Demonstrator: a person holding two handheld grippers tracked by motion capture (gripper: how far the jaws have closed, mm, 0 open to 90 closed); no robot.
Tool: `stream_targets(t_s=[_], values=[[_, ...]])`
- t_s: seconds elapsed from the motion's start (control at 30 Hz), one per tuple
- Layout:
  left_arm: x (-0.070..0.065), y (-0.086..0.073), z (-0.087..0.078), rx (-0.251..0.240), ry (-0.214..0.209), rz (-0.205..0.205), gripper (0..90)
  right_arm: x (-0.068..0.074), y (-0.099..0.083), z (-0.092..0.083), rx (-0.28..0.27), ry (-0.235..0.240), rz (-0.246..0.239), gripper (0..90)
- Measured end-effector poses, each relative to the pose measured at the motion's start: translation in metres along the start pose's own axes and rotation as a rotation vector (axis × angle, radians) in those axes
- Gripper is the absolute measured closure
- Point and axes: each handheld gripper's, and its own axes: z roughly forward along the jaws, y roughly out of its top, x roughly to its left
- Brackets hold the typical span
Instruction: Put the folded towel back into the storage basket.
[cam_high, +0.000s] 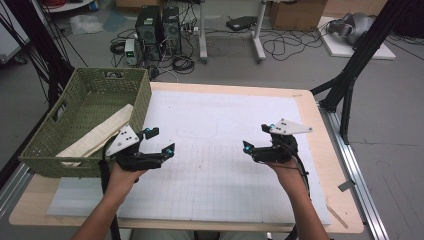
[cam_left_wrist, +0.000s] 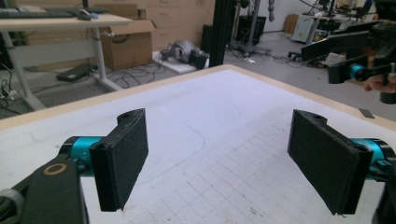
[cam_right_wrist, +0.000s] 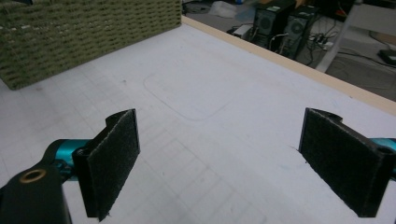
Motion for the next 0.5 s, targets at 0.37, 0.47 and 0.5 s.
stream_targets(t_s=[0.37,0.47,0.5], values=[[-0.004,-0.021,0.014,0.043,0.012,-0.014,19.3,-0.002,-0.051,-0.037,-0.024,-0.117,0.028,11.6],[-0.006,-0.025,0.017,0.045,0.012,-0.010,19.2,0.000,-0.060,-0.042,-0.014,-0.133,0.027,11.6],[-0.007,-0.027,0.018,0.046,0.011,-0.006,19.2,0.001,-0.063,-0.043,-0.011,-0.134,0.035,11.6]])
